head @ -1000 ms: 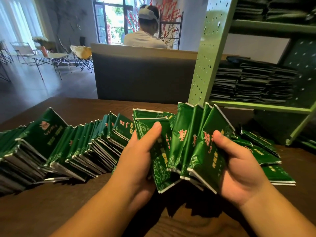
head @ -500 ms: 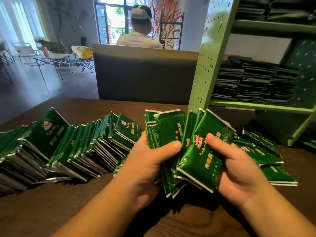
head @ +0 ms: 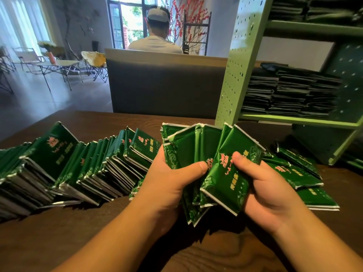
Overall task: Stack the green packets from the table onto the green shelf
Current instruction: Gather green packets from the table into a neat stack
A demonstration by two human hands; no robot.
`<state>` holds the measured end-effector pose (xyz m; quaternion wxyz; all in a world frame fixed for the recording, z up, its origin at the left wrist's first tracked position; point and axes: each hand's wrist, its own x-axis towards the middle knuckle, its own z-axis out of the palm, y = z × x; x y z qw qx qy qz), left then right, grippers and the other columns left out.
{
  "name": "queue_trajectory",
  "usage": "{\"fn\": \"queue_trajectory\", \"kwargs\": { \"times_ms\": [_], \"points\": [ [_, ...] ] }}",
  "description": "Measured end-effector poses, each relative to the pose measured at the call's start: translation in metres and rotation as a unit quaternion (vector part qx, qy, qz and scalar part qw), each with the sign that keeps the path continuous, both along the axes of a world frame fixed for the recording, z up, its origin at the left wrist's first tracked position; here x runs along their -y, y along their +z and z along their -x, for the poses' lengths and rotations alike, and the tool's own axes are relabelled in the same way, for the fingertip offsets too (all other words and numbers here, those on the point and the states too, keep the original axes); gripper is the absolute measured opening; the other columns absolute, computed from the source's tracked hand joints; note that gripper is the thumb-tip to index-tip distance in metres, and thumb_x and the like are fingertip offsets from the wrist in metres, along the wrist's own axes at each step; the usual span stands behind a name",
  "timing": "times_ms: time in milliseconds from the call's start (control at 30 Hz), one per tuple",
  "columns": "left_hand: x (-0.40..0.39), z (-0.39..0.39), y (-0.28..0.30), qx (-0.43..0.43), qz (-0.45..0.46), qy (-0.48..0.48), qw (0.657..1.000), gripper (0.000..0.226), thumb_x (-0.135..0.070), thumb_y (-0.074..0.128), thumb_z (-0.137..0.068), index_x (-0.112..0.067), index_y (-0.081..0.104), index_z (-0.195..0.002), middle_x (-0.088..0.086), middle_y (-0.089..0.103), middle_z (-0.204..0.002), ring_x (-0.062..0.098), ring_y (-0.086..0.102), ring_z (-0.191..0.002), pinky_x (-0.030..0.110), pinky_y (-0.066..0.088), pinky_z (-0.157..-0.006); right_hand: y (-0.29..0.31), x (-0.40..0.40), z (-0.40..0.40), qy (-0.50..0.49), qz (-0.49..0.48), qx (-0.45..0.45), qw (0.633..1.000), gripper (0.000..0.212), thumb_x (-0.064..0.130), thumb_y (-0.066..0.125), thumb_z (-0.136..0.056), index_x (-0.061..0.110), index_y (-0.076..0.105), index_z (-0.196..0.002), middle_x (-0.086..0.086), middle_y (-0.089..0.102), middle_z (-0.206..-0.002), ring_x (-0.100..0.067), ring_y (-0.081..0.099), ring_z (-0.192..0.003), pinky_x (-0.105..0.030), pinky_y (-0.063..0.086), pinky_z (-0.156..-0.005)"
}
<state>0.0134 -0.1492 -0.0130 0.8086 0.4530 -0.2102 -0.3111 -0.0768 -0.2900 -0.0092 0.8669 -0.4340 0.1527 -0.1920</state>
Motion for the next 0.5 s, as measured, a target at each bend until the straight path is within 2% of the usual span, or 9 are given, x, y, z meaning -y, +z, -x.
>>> {"fn": "queue_trajectory", "kwargs": {
  "times_ms": [100,200,300,433,500],
  "points": [
    [0.000,-0.004,-0.002,-0.006,0.014,0.004,1.000,0.063,0.000,0.073,-0.065,-0.002,0.058,-0.126,0.021,0.076,-0.099,0.032,0.076,-0.079,0.035,0.059,-0.059,0.002,-0.002,0.000,-0.004,-0.005,-0.006,1.000,0.044,0.010,0.061,-0.080,-0.002,0.065,-0.122,-0.027,0.073,-0.109,-0.037,0.075,-0.094,-0.052,0.063,-0.074],
    [0.001,-0.004,-0.001,-0.013,0.030,0.002,0.999,0.060,0.004,0.068,-0.065,0.001,0.057,-0.124,0.018,0.075,-0.089,0.029,0.075,-0.070,0.034,0.058,-0.055,0.004,-0.001,-0.001,-0.018,-0.011,-0.011,1.000,0.042,0.009,0.062,-0.079,-0.006,0.065,-0.118,-0.028,0.073,-0.107,-0.036,0.076,-0.091,-0.050,0.063,-0.070],
    [0.001,-0.005,-0.001,-0.019,0.030,0.023,0.999,0.055,0.010,0.068,-0.068,0.002,0.057,-0.122,0.018,0.074,-0.083,0.028,0.074,-0.065,0.034,0.058,-0.052,0.004,0.001,-0.002,-0.029,-0.017,-0.020,0.999,0.042,0.010,0.062,-0.080,-0.005,0.066,-0.119,-0.028,0.072,-0.110,-0.038,0.074,-0.097,-0.054,0.062,-0.075],
    [0.000,-0.009,0.002,-0.028,0.032,0.049,0.998,0.059,0.001,0.067,-0.062,0.000,0.059,-0.121,0.019,0.074,-0.086,0.029,0.074,-0.067,0.035,0.058,-0.054,0.005,0.008,0.001,-0.026,-0.038,-0.027,0.999,0.046,0.016,0.062,-0.081,-0.002,0.067,-0.123,-0.025,0.071,-0.117,-0.038,0.072,-0.107,-0.059,0.058,-0.082],
    [0.001,-0.011,0.002,-0.018,0.018,0.070,0.997,0.056,0.008,0.074,-0.068,-0.002,0.059,-0.120,0.019,0.076,-0.090,0.031,0.076,-0.072,0.037,0.059,-0.057,0.005,0.010,0.002,-0.028,-0.036,-0.023,0.999,0.043,0.015,0.063,-0.081,-0.002,0.070,-0.119,-0.025,0.072,-0.116,-0.038,0.072,-0.105,-0.058,0.059,-0.081]
  ]
}}
